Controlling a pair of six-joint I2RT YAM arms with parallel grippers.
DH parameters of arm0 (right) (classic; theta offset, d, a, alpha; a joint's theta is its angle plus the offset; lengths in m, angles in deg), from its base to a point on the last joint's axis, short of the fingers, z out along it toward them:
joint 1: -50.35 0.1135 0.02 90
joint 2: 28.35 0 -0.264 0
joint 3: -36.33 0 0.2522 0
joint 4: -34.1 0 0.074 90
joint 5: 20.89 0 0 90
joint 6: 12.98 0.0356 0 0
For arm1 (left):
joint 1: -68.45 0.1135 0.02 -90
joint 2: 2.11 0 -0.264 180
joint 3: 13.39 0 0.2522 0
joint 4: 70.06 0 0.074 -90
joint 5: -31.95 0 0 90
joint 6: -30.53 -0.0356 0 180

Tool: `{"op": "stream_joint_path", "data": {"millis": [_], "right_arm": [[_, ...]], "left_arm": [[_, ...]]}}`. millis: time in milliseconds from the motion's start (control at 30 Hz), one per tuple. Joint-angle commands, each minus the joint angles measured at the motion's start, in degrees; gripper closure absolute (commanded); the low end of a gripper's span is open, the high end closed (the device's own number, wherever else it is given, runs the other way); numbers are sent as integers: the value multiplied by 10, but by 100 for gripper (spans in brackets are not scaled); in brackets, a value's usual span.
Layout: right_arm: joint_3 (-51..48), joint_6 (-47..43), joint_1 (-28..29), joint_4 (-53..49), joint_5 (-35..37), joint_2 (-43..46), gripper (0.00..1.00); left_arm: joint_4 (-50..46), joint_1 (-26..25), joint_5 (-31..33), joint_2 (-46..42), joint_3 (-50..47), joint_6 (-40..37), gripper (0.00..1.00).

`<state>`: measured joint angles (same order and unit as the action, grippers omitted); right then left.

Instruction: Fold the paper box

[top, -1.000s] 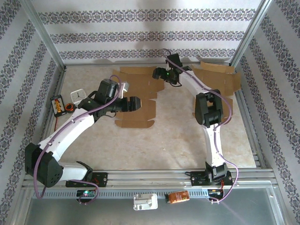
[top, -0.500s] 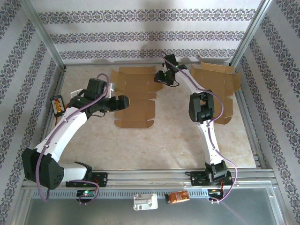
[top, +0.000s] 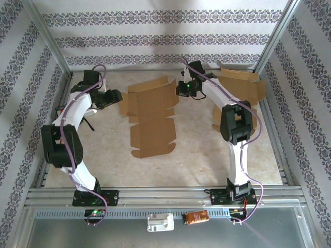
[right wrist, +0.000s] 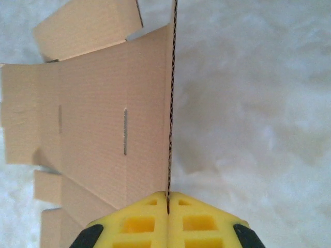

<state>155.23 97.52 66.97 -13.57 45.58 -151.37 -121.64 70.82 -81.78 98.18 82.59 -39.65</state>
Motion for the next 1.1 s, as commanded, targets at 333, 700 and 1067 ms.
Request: {"op": "stream_joint_path", "data": {"millis": [333, 700, 1067], "right_arm": [[-144, -22, 3, 59, -6, 92, 100], [-116, -58, 4, 26, 33, 108, 59], [-80, -474, 25, 41, 6, 197, 33]], "left_arm": [[26, 0, -53, 178, 66, -43, 41], [69, -1, -164, 211, 95, -64, 100], [410, -39, -223, 33, -97, -271, 100]]}}
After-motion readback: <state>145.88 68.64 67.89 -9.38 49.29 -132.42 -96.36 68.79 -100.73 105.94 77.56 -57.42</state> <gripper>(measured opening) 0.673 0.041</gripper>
